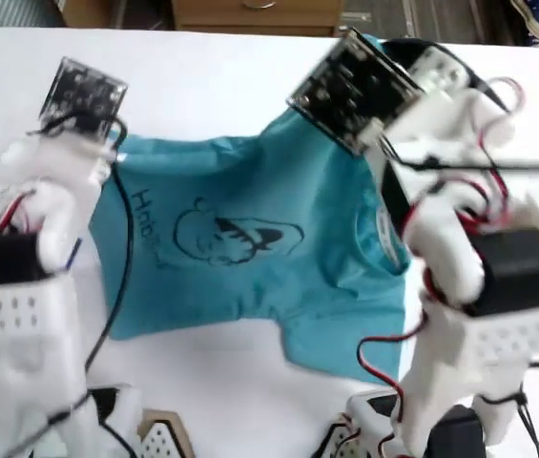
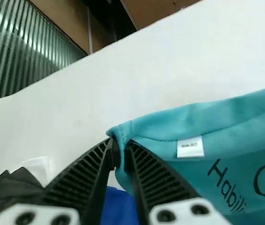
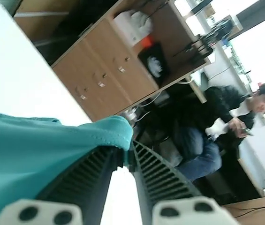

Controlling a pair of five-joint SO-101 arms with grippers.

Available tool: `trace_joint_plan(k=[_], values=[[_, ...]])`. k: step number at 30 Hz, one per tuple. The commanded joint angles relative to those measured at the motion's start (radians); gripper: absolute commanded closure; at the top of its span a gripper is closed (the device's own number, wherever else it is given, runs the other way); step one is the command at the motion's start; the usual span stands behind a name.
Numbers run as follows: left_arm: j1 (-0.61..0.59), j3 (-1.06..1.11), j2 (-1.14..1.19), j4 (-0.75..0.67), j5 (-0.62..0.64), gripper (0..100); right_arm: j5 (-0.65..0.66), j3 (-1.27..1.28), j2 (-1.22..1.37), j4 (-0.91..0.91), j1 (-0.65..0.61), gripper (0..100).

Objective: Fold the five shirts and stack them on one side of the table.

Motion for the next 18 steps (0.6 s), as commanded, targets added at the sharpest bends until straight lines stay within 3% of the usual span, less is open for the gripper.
trace_joint_plan(k=[1, 11, 18], values=[[0.008, -0.024, 0.117, -0.055, -0.026, 98, -0.003, 0.12, -0.007, -0.094, 0.001, 97.8], [0.008, -0.295, 0.512, -0.044, -0.035, 98, 0.005, 0.408, -0.007, -0.314, 0.002, 97.8], [0.009, -0.561, 0.74, 0.075, -0.035, 98, 0.006, 0.454, 0.021, -0.438, 0.03, 97.8]])
